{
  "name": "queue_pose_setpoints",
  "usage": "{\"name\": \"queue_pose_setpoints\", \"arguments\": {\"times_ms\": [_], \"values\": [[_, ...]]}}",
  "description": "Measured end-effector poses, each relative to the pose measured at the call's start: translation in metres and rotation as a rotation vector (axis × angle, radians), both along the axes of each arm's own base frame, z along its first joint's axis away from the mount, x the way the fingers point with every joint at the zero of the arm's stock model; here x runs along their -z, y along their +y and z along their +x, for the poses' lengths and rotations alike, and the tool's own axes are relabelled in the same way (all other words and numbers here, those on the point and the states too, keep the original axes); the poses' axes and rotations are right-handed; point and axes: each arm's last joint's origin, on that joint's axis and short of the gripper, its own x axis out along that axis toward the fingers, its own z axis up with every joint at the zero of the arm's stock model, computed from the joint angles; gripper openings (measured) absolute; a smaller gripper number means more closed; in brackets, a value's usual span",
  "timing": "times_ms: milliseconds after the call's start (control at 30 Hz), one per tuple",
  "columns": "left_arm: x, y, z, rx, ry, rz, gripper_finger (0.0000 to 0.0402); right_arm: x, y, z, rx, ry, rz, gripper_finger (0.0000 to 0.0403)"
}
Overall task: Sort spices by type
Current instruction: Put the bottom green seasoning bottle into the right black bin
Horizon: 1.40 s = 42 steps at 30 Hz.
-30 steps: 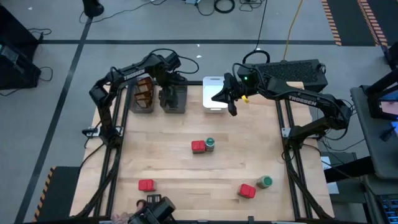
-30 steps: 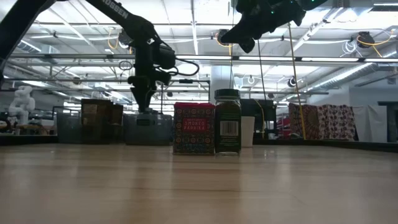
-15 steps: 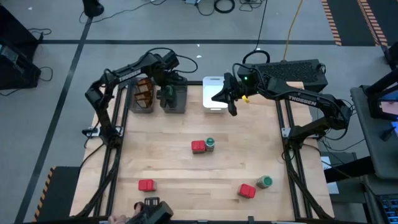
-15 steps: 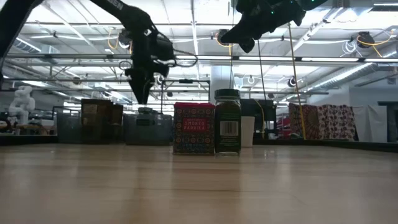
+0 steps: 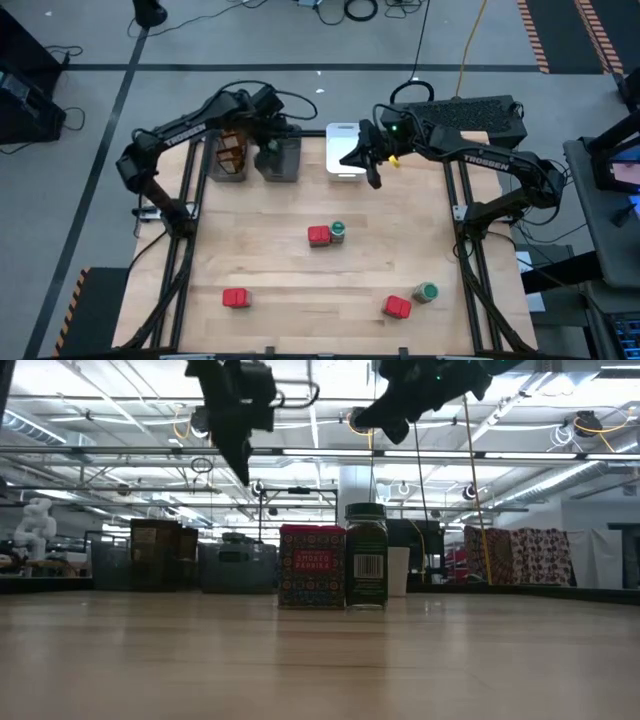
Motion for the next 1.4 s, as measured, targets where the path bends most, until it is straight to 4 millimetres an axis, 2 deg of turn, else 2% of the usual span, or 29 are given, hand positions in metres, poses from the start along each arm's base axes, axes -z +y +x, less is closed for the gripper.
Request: {"name": "queue_pose_setpoints", "arguments": {"times_ms": [200,433,667,800,967,1100,1200,1400], "values": [[-0.008,-0.048,0.020,0.034,-0.064,-0.081,0.0299,0.007,0.019,0.003,-0.065,0.078,0.031,0.0000],[-0.010,-0.098,0.040,0.108,-0.106,-0.172,0.0299,0.020,0.053,0.002,-0.140,0.251,0.103,0.0000],[-0.011,-0.143,0.050,0.196,-0.123,-0.205,0.0298,0.016,0.103,-0.008,-0.011,0.379,0.072,0.0000],[-0.011,-0.172,0.052,0.220,-0.120,-0.240,0.0298,0.009,0.132,-0.019,0.031,0.404,0.167,0.0000],[-0.013,-0.219,0.053,0.273,-0.152,-0.249,0.0298,0.004,0.173,-0.030,0.007,0.423,0.260,0.0000],[-0.008,-0.256,0.061,0.355,-0.295,-0.194,0.0299,0.005,0.206,-0.043,0.049,0.474,0.335,0.0000],[-0.005,-0.275,0.070,0.397,-0.452,-0.191,0.0299,0.008,0.231,-0.057,0.066,0.536,0.382,0.0000],[0.005,-0.289,0.105,0.402,-0.729,-0.207,0.0299,0.012,0.266,-0.093,0.038,0.686,0.402,0.0000]]}}
